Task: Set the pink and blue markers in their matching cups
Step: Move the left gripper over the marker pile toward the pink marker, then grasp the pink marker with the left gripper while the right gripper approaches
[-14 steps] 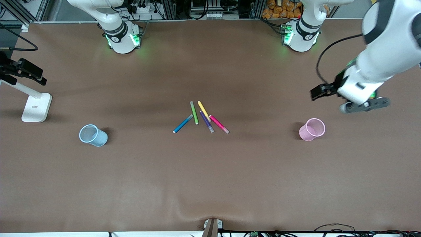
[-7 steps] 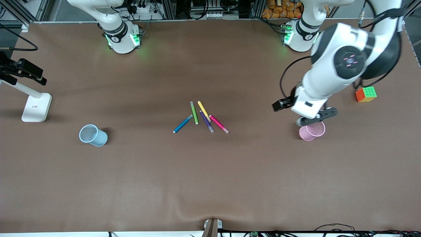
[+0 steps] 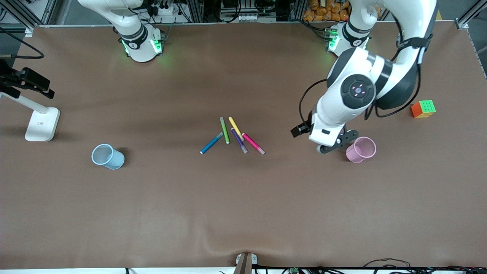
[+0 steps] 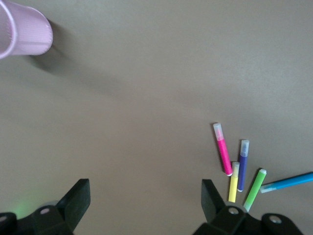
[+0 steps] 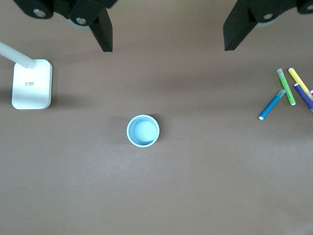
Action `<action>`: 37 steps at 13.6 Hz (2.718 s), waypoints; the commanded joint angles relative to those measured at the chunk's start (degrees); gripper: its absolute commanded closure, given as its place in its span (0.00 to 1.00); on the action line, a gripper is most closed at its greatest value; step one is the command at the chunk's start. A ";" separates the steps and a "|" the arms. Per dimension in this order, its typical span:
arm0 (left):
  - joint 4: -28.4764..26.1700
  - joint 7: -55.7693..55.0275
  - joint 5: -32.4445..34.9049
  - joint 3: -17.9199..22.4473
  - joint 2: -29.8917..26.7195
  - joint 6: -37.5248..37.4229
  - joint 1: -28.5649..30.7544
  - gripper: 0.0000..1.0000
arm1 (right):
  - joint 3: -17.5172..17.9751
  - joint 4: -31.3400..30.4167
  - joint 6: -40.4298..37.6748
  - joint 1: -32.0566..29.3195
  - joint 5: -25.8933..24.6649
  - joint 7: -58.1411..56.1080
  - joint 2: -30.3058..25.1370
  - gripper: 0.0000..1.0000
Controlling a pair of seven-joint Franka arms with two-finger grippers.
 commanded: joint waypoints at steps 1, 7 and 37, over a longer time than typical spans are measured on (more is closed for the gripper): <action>1.79 -3.25 0.46 0.15 2.56 1.65 -1.61 0.00 | 0.28 1.29 -0.69 -0.88 1.01 -0.39 0.81 0.00; 1.88 -11.86 3.53 0.15 7.74 8.15 -5.57 0.00 | 0.28 1.20 -0.78 -0.80 1.01 -0.39 0.81 0.00; 6.80 -37.01 10.83 1.38 25.59 21.16 -15.95 0.00 | 0.54 1.47 6.42 3.68 1.10 -0.04 9.32 0.00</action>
